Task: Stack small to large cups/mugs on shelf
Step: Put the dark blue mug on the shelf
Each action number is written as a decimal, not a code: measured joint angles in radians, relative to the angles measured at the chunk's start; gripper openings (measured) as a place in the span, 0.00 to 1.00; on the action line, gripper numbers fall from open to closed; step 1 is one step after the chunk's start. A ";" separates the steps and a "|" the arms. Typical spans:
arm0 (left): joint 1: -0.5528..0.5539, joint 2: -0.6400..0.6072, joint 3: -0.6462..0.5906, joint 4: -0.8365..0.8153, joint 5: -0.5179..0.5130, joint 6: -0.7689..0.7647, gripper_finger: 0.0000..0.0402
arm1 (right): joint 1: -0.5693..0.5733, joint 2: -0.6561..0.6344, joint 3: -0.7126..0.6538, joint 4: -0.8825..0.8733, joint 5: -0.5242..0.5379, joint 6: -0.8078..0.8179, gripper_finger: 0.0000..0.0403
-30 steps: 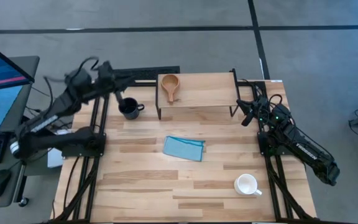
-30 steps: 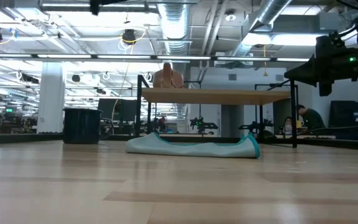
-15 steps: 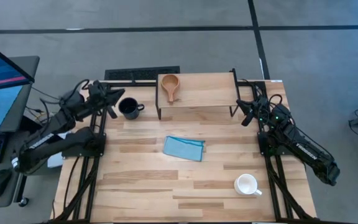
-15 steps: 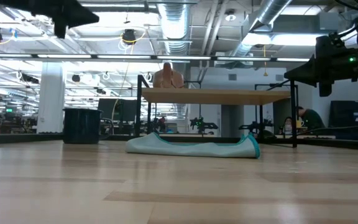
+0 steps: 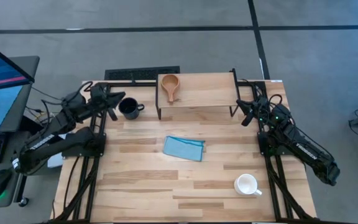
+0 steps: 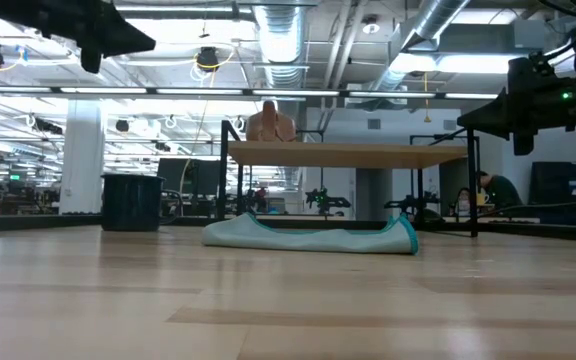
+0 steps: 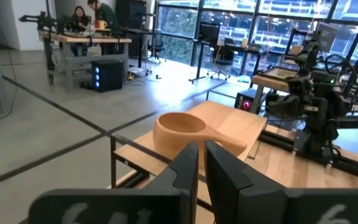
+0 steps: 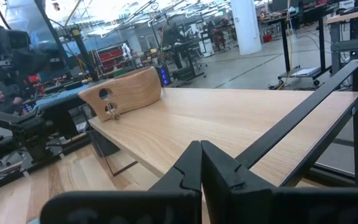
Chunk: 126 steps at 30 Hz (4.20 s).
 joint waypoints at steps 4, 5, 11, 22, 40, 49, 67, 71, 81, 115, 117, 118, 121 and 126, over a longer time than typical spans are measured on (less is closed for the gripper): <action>0.000 0.000 0.000 -0.021 0.000 0.012 0.04 | 0.000 0.000 0.000 0.000 0.000 0.000 0.06; 0.000 0.000 0.000 -0.022 0.000 0.012 0.04 | 0.000 0.000 0.000 0.000 0.000 0.000 0.06; 0.000 0.000 0.000 -0.024 0.000 0.022 0.04 | 0.000 0.000 0.000 0.000 0.000 0.000 0.06; 0.000 0.000 0.000 -0.012 0.001 -0.063 0.18 | 0.000 0.000 0.000 0.000 0.000 0.000 0.06; 0.000 0.000 0.000 -0.061 0.018 -0.137 0.42 | 0.000 0.000 0.000 0.001 0.000 0.000 0.06; 0.000 0.021 0.000 -0.282 0.001 0.034 0.42 | 0.000 0.000 0.000 0.001 0.000 0.000 0.06; 0.000 0.311 0.139 -0.532 -0.072 0.261 0.42 | 0.000 0.000 0.000 0.001 0.001 0.000 0.06; 0.001 0.395 0.163 -0.529 -0.077 0.275 0.42 | 0.000 0.000 0.000 0.001 0.000 0.000 0.06; 0.000 0.619 0.246 -0.665 -0.130 0.273 0.42 | 0.000 0.000 0.000 0.001 0.001 0.000 0.06; 0.000 0.970 0.275 -0.743 -0.155 0.297 0.05 | 0.000 0.000 0.000 0.000 0.003 0.000 0.06; -0.001 0.969 0.275 -0.745 -0.136 0.278 0.03 | 0.000 0.000 0.000 0.000 0.002 0.000 0.06; -0.001 0.969 0.275 -0.744 -0.128 0.271 0.03 | 0.000 0.000 0.000 0.000 0.002 0.000 0.06; -0.005 0.969 0.276 -0.751 -0.122 0.216 0.02 | 0.000 0.000 0.000 0.000 0.002 0.000 0.06; -0.014 0.968 0.276 -0.785 -0.121 0.128 0.02 | 0.000 0.000 0.000 0.000 0.001 0.000 0.06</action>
